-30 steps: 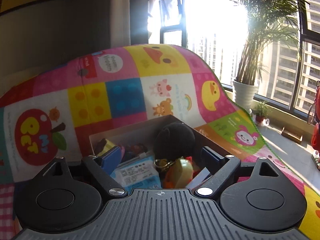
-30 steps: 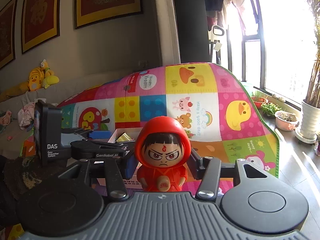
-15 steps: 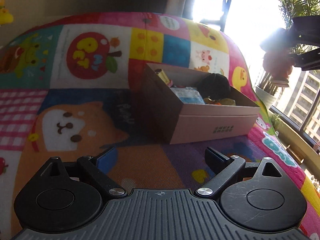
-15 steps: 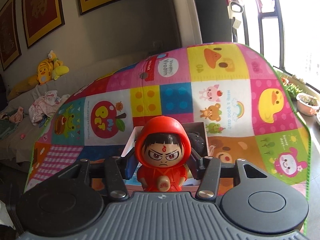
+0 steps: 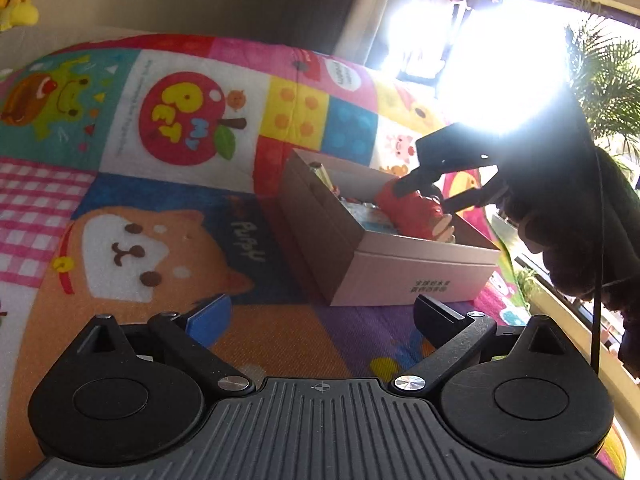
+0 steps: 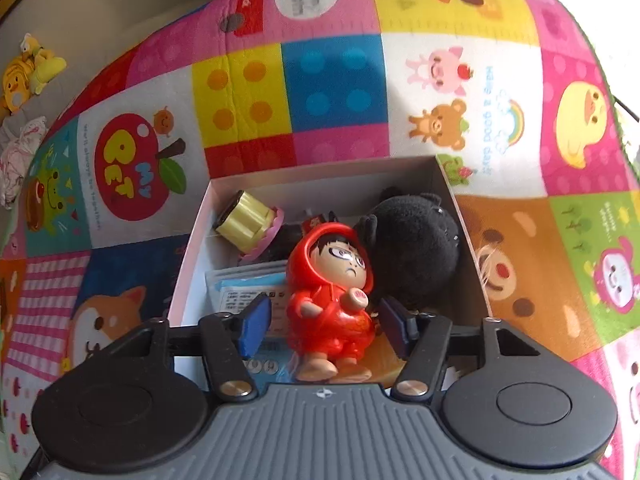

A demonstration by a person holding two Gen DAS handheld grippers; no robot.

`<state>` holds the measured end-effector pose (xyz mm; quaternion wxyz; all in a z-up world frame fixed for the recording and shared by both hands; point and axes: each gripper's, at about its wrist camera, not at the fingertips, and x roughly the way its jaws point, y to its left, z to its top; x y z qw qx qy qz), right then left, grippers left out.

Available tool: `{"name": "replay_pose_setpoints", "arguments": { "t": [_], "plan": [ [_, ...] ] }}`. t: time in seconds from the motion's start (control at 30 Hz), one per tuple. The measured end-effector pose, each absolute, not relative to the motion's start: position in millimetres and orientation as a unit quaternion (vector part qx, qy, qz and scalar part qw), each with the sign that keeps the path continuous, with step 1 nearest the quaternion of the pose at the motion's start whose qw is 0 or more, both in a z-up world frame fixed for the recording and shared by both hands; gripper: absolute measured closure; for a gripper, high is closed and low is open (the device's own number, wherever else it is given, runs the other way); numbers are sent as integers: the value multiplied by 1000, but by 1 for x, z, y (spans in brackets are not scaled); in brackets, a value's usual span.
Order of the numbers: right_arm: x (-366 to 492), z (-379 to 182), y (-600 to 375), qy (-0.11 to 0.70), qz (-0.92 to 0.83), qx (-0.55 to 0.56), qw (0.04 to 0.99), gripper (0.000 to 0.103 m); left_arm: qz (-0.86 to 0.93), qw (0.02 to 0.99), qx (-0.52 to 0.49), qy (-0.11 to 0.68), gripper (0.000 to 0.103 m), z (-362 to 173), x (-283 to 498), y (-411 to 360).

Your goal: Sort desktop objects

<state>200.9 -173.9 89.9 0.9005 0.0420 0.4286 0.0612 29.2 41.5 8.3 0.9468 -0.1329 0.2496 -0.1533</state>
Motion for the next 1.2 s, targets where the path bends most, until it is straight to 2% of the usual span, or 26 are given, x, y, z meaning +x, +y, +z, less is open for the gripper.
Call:
{"name": "replay_pose_setpoints", "arguments": {
  "t": [0.13, 0.2, 0.27, 0.3, 0.6, 0.73, 0.8, 0.87, 0.97, 1.2],
  "plan": [
    [177, 109, -180, 369, 70, 24, 927, 37, -154, 944, -143, 253, 2, 7, 31, 44],
    [172, 109, -180, 360, 74, 9, 930, 47, -154, 944, -147, 254, 2, 7, 32, 45],
    [172, 99, -177, 371, 75, 3, 925, 61, -152, 943, -149, 255, 2, 7, 31, 46],
    [175, 92, -176, 389, 78, 12, 918, 63, -151, 943, -150, 255, 2, 7, 32, 46],
    [154, 71, -171, 407, 120, 63, 903, 61, -142, 944, -153, 257, 2, 6, 32, 48],
    [128, 87, -184, 367, 133, 69, 918, 61, -135, 944, -153, 260, 2, 6, 33, 47],
    [108, 97, -192, 346, 143, 72, 925, 57, -131, 944, -151, 263, 2, 5, 34, 47],
    [89, 104, -204, 329, 138, 76, 931, 43, -123, 944, -148, 268, 1, 5, 34, 45],
    [62, 103, -221, 315, 118, 76, 939, 29, -98, 949, -133, 270, 1, 7, 29, 41],
    [7, 56, -228, 342, 92, 26, 935, 11, -80, 938, -22, 335, 0, 5, -1, 15]
  ]
}}
